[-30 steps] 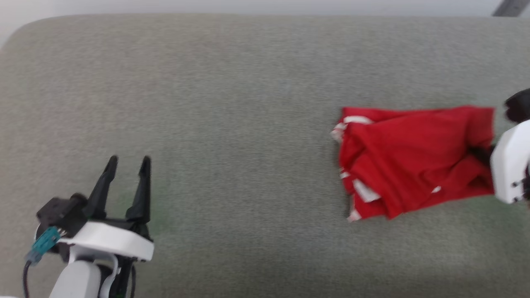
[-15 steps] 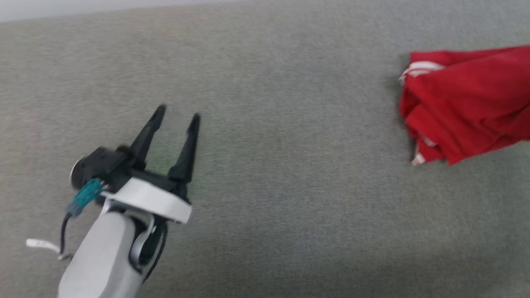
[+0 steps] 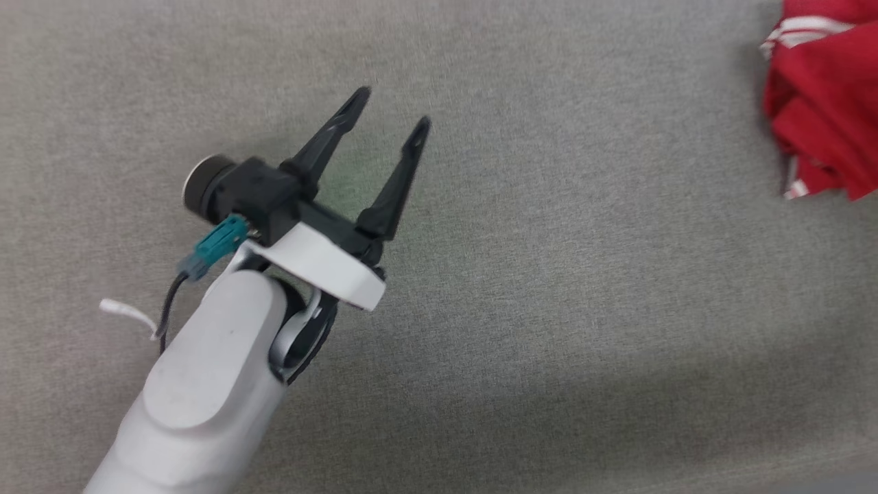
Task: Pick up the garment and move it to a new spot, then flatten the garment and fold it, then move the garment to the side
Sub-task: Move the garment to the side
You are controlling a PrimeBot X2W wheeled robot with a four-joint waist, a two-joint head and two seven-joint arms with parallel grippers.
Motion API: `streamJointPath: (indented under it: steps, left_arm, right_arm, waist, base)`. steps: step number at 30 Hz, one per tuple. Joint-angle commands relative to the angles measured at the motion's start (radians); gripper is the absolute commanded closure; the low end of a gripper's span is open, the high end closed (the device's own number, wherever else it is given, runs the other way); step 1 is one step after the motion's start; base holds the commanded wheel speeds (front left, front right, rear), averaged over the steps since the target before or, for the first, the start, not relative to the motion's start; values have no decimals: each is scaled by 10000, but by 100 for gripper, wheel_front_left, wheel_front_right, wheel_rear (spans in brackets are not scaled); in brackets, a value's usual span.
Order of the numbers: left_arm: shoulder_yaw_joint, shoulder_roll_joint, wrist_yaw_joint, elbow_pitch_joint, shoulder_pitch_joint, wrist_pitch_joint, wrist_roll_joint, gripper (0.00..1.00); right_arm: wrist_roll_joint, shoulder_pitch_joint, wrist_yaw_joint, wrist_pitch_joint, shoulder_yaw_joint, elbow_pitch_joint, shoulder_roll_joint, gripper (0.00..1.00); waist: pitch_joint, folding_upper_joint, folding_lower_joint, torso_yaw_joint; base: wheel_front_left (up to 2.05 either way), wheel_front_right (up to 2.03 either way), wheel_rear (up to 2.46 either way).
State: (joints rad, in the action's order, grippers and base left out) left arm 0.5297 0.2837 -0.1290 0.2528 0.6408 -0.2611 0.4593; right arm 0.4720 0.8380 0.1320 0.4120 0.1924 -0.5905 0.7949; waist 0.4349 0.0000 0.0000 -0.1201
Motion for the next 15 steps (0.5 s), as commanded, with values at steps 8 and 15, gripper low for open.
streamJointPath:
  steps: [8,15]
  left_arm:
    - [542,-176,-15,140,849,-48,90,0]
    - [753,-191,-15,150,1192,-48,164,0]
  right_arm:
    - [-885,1034,-27,-1362,-24,-1757,-79,100]
    - [-1563,1695,-27,-2174,-328,-3543,-582,100]
  waist:
    - [727,0,0,184]
    - [1139,0,0,515]
  base:
    - [0,0,0]
    - [0,0,0]
